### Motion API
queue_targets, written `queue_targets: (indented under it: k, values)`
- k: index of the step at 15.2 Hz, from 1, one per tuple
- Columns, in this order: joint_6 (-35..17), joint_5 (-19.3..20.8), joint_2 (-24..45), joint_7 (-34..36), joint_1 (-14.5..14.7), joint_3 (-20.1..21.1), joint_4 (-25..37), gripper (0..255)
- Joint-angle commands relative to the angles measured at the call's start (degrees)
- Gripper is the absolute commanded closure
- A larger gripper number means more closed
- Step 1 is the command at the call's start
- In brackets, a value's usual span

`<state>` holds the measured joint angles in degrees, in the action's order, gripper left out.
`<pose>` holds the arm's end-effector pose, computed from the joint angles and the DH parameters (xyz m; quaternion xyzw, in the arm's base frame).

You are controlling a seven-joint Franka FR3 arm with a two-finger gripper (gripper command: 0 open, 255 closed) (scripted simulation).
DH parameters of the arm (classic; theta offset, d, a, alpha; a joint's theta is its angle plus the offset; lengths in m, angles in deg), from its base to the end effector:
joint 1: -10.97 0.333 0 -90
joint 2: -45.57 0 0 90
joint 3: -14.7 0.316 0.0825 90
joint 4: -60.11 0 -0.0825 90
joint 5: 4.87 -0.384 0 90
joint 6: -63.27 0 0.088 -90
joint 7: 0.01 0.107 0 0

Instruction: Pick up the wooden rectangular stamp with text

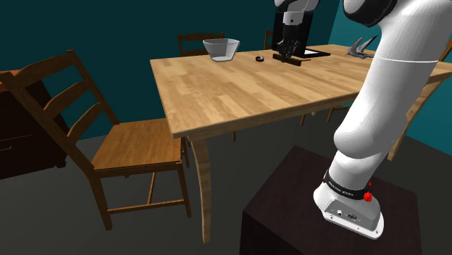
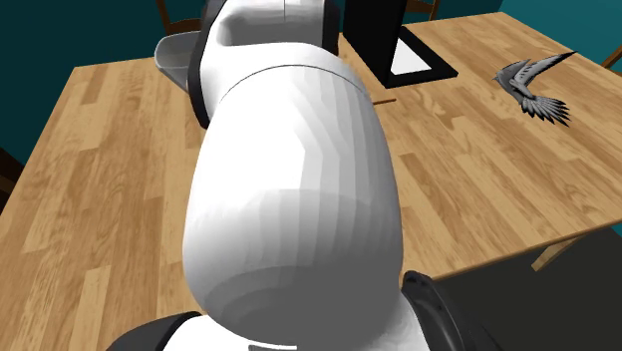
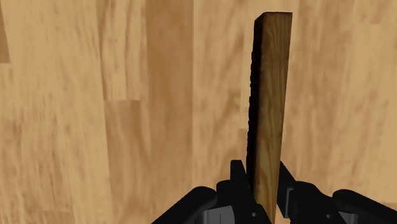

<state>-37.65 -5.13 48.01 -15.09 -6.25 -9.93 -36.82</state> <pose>0.4338 -0.3823 0.5617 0.9727 -0.2315 0.0104 0.0132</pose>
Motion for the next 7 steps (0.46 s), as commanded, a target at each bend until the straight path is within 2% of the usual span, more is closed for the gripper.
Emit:
queue_targets:
  k: [1,7]
  values:
    - [1.6,0.0,0.0,0.0,0.0,0.0,1.5,255]
    - [4.9,-0.2,0.5,-0.2,-0.1,-0.1,5.3,255]
